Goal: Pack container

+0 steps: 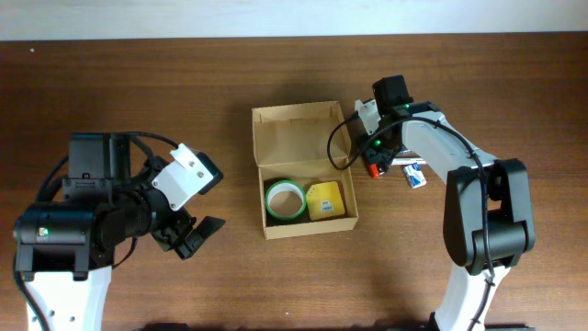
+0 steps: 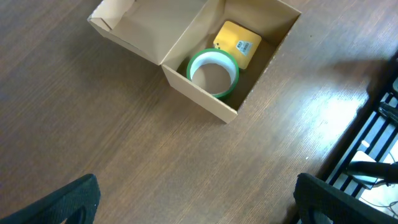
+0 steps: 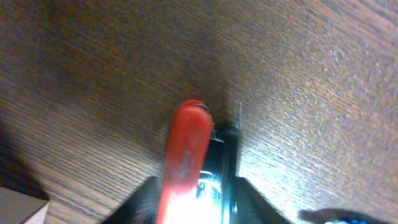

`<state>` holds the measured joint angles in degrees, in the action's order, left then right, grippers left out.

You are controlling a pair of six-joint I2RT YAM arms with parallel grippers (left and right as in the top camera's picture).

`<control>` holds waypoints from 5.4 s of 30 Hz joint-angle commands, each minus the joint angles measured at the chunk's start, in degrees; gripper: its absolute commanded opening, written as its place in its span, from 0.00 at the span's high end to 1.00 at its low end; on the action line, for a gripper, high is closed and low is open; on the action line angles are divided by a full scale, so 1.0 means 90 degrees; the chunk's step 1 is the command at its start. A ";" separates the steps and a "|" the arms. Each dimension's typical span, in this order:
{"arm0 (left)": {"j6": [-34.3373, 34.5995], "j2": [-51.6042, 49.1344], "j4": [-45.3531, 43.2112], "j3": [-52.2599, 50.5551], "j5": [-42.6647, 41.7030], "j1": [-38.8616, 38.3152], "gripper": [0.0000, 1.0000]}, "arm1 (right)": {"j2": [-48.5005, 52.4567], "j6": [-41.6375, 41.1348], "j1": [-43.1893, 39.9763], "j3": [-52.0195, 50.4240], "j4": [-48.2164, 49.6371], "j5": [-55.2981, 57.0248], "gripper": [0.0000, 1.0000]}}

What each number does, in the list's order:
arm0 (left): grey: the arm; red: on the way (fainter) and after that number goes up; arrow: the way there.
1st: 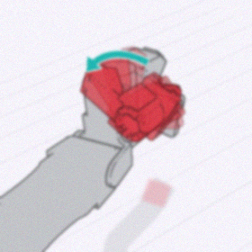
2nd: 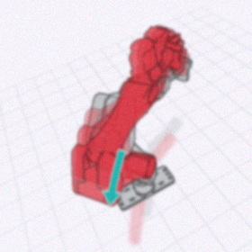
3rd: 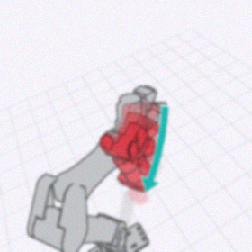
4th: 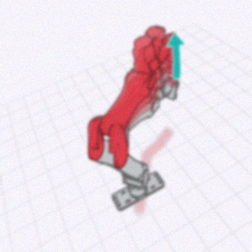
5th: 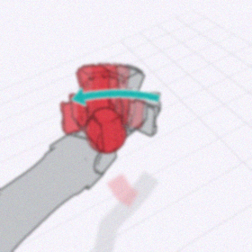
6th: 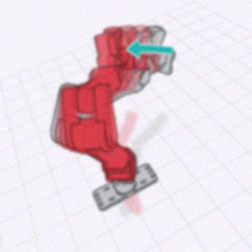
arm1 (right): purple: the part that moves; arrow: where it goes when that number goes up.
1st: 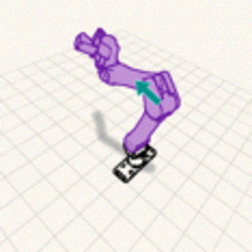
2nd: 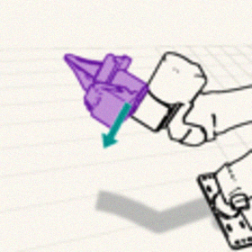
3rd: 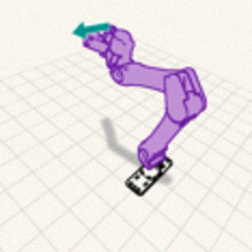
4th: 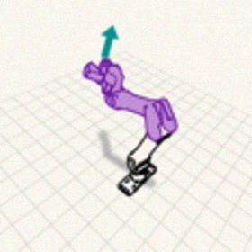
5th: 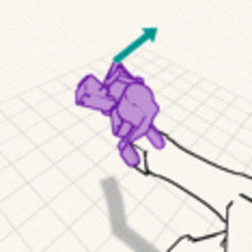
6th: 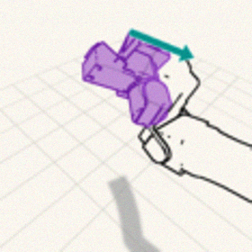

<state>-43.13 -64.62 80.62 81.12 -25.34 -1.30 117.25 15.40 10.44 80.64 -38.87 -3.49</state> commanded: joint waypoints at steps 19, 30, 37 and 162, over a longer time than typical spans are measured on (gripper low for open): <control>-0.0129 0.0007 0.0000 0.0129 -0.0138 0.0039 0.00 | -0.0301 -0.0143 0.0005 0.0425 -0.0590 0.0085 0.96; -0.0129 0.0007 -0.0002 0.0129 -0.0138 0.0039 0.00 | -0.0561 -0.0146 0.0000 0.0430 -0.1076 -0.0104 0.63; -0.0129 0.0007 -0.0002 0.0129 -0.0138 0.0039 0.00 | -0.1161 -0.0143 -0.0158 0.0430 -0.1088 -0.0257 0.24; -0.0129 0.0007 0.0000 0.0129 -0.0138 0.0039 0.00 | -0.0974 0.4602 0.0338 -0.1413 0.1304 -0.1547 0.01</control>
<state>-43.35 -64.62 80.62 81.23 -25.54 -1.30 107.07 55.33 13.63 67.59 -27.97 -16.21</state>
